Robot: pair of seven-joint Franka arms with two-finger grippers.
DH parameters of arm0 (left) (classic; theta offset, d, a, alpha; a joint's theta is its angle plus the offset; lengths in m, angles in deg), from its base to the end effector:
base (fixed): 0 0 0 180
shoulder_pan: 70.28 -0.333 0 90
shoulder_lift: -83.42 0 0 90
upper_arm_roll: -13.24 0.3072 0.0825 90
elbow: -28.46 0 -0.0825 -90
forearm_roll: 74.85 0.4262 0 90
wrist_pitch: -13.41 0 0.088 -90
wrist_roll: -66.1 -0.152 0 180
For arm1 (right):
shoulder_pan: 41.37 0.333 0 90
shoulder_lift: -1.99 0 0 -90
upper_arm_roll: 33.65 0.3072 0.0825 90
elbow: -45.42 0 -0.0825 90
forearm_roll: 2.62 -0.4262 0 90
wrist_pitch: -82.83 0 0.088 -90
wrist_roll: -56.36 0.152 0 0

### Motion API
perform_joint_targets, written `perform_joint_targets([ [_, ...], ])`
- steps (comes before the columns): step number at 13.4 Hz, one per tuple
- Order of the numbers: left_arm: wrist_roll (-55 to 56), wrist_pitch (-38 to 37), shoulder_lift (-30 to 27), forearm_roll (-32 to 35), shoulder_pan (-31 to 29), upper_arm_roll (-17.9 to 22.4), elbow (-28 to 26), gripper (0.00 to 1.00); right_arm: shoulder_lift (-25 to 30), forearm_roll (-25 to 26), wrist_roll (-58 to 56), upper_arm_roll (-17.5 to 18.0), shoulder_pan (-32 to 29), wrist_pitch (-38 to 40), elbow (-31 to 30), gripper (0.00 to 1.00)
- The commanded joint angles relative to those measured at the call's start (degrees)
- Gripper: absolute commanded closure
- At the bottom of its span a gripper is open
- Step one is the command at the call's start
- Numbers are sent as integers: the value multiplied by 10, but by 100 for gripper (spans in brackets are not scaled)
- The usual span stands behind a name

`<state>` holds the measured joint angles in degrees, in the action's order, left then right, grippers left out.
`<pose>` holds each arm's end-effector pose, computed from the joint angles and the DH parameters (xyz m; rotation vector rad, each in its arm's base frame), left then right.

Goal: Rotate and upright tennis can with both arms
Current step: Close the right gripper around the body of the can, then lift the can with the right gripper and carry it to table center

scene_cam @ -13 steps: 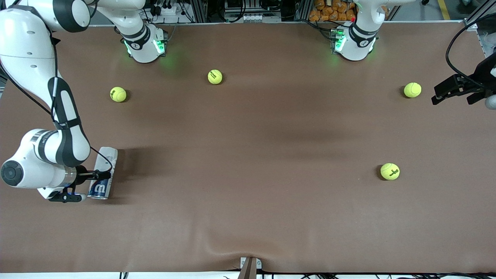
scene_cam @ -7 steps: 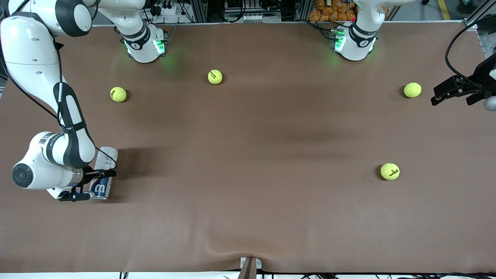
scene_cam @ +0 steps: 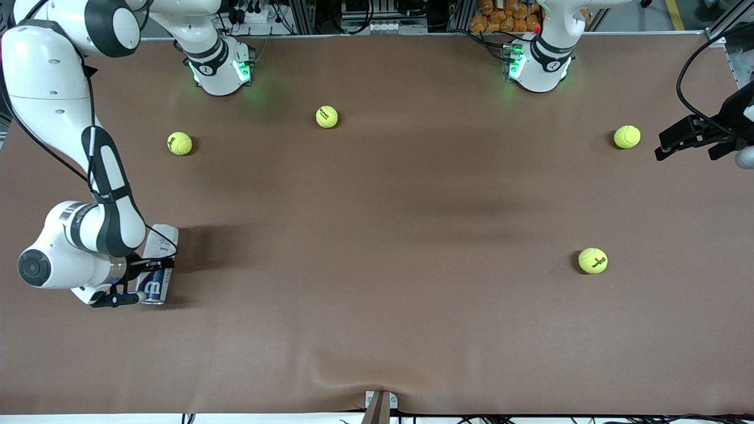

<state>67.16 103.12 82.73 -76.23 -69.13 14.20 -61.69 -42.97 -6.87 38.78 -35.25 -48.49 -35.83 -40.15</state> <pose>0.5928 -0.0056 0.5761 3.1172 0.0234 0.0064 0.7011 -0.0993 0.1112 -3.0357 -0.1799 0.2929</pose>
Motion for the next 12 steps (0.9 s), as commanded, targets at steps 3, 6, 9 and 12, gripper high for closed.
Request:
perform_joint_targets([
  [3,-20,-6,3,-9,-7,-2,9,0,23,-1,-61,7,39,9,15,36],
  [6,-23,-6,4,-10,-10,-2,9,0,41,-3,-68,9,111,25,22,36],
  [9,-23,-6,4,-11,-10,-2,8,0,41,-4,-93,46,169,33,24,36],
  [12,-23,-6,5,-13,-10,-2,8,0,40,-3,-104,62,245,23,25,32],
])
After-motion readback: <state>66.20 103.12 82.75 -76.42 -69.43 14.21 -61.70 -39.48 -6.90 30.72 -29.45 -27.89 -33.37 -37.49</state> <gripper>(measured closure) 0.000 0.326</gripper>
